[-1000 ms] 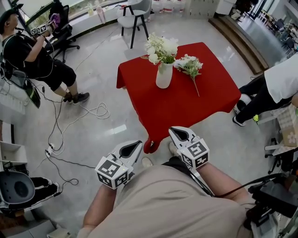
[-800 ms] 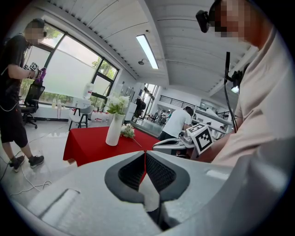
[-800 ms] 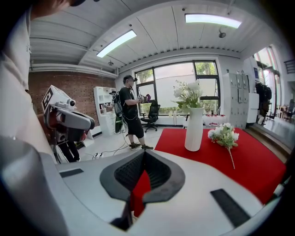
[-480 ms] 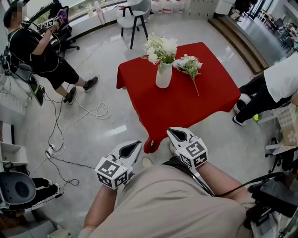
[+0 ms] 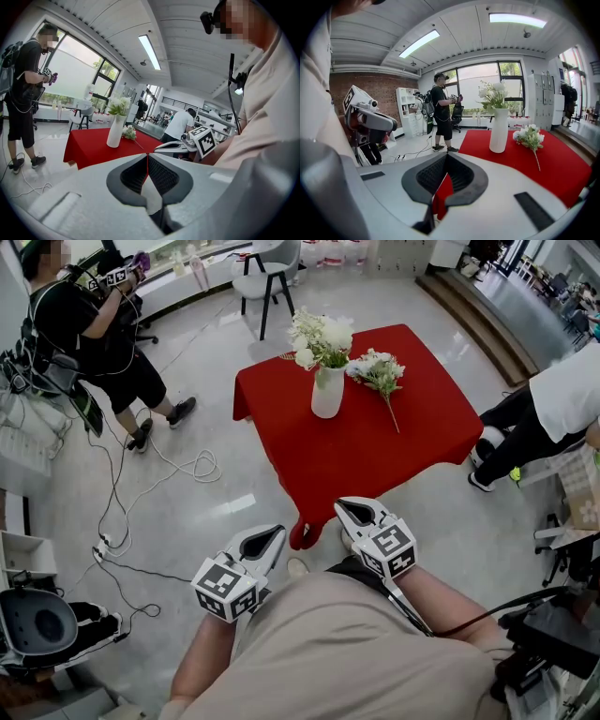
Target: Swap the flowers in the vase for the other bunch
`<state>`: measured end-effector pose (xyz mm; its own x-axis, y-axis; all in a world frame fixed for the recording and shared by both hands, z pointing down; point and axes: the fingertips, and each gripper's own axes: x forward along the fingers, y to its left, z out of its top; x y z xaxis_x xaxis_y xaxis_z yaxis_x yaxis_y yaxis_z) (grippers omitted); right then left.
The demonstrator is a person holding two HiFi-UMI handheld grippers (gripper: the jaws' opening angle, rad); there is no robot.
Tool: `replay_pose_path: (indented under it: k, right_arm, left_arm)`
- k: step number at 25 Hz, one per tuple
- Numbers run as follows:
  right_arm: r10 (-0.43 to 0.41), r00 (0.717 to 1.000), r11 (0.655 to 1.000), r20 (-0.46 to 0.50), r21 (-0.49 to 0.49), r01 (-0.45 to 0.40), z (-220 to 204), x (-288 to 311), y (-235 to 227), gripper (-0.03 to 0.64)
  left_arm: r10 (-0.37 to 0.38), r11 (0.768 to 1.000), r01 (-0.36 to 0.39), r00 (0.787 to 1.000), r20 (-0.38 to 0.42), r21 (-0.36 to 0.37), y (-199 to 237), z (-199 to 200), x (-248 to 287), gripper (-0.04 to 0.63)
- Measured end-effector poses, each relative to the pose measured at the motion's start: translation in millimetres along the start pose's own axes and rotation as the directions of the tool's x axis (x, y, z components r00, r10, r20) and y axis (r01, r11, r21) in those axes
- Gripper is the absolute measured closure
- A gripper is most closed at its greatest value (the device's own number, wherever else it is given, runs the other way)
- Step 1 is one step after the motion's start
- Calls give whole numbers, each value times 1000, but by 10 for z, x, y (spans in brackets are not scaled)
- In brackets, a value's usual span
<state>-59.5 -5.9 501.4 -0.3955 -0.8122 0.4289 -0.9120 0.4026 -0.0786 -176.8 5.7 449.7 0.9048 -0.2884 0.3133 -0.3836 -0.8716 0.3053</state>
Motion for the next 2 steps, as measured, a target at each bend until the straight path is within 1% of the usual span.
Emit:
replay_pose_path:
  k: [2]
  right_arm:
    - [0,1000,1000,-4,0,0,-16,-9,-17,604]
  left_arm:
    - [2,1000,-2,1000,-2,-2,-1,-3,11,586]
